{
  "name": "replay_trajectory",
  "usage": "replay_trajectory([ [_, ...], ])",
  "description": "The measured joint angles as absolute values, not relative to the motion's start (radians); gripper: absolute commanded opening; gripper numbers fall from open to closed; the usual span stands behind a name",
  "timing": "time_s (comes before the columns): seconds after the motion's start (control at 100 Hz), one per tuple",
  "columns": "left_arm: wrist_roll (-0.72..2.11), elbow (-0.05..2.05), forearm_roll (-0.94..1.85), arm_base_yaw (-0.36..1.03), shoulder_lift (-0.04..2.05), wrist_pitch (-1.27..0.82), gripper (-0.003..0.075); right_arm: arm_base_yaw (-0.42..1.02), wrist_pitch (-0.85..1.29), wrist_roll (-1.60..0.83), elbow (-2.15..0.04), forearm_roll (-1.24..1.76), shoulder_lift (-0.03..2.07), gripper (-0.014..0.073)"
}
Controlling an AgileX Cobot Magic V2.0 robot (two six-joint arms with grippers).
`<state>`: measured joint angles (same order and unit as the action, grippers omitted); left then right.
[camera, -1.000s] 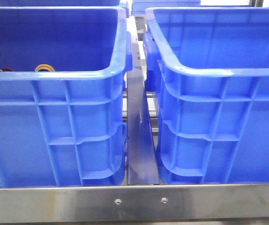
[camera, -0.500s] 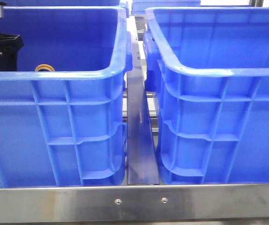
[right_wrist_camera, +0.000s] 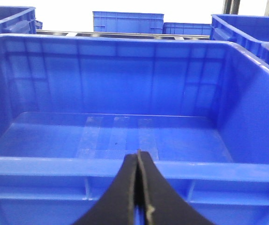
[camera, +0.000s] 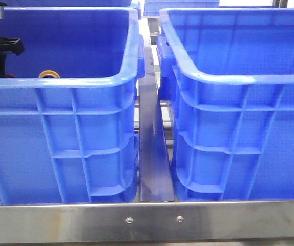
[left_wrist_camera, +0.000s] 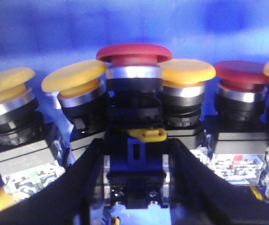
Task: Pick red and yellow buttons and place in box
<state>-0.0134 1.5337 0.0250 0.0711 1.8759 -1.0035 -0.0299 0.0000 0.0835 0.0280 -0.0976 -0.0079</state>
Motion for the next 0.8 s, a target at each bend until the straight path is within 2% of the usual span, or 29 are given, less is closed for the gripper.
replay_trajectory([
  [0.26, 0.043, 1.503, 0.072, 0.071, 1.828, -0.984, 0.0059, -0.03, 0.0, 0.084, 0.028, -0.098, -0.008, -0.0102],
  [0.53, 0.134, 1.302, 0.166, 0.071, 1.579, -0.87, 0.0059, -0.03, 0.0, 0.084, 0.028, -0.098, -0.008, -0.0102],
  [0.8, 0.432, 1.196, 0.496, 0.084, 1.382, -0.827, 0.0059, -0.03, 0.0, 0.084, 0.028, -0.098, -0.008, -0.0102],
])
